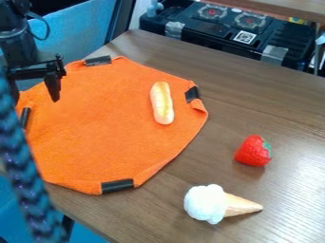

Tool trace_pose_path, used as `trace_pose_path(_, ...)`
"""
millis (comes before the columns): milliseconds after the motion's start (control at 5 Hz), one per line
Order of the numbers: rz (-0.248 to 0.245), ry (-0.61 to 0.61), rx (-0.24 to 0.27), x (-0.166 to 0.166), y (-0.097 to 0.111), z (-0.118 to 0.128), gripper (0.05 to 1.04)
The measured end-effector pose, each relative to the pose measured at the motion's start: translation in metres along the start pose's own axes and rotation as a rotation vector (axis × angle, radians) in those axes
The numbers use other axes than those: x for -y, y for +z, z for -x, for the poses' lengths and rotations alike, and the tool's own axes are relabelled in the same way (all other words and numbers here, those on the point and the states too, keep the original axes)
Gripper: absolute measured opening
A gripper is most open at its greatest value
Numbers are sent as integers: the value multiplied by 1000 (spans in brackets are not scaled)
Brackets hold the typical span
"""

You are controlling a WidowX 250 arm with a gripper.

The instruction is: Fold the cloth from bottom left to top right

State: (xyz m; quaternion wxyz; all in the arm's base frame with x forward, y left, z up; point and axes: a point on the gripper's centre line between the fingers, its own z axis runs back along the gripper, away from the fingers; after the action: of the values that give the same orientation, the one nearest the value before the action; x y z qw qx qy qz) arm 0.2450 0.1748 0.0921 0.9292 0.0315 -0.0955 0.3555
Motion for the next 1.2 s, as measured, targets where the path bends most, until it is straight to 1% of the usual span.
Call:
trace_pose_path(200, -3, -4, -32, 0, -9, 5, 1000)
trace_pose_path(600, -4, -3, -3, 0, -11, 2, 999)
trace_pose_path(800, -26, -6, 4, -4, -16, 0, 999)
trace_pose_path(1200, -96, -18, 15, -15, -32, -2, 999)
